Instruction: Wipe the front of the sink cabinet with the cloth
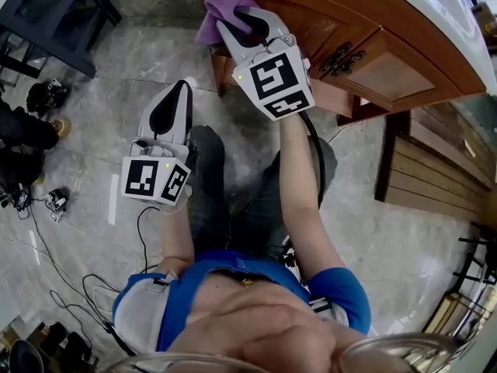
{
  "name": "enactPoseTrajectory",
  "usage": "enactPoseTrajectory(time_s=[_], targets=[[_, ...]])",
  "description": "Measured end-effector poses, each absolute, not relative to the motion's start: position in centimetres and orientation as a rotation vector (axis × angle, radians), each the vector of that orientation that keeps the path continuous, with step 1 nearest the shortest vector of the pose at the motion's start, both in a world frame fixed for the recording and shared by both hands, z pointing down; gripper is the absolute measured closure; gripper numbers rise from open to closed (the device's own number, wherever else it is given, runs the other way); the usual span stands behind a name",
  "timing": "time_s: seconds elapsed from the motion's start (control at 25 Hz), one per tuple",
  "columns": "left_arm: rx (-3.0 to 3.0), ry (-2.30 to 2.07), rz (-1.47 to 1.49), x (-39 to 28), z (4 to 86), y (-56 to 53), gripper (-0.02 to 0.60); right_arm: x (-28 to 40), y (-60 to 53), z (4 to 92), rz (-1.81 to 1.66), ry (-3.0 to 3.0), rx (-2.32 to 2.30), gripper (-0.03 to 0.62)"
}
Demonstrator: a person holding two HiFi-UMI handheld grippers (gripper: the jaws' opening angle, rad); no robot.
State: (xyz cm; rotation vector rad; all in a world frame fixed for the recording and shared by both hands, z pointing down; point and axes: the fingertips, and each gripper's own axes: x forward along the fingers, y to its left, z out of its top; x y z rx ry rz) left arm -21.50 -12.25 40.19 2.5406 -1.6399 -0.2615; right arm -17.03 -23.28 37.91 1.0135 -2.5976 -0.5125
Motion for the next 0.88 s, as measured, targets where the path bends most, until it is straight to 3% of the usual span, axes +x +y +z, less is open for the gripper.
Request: enactPoseTrajectory(time_s=[0.88], targets=[[2.629, -1.366, -0.261, -14.0, 42.1, -13.6, 0.581, -3.9, -22.1, 37.8, -0.468, -2.339, 1.288, 0.533]])
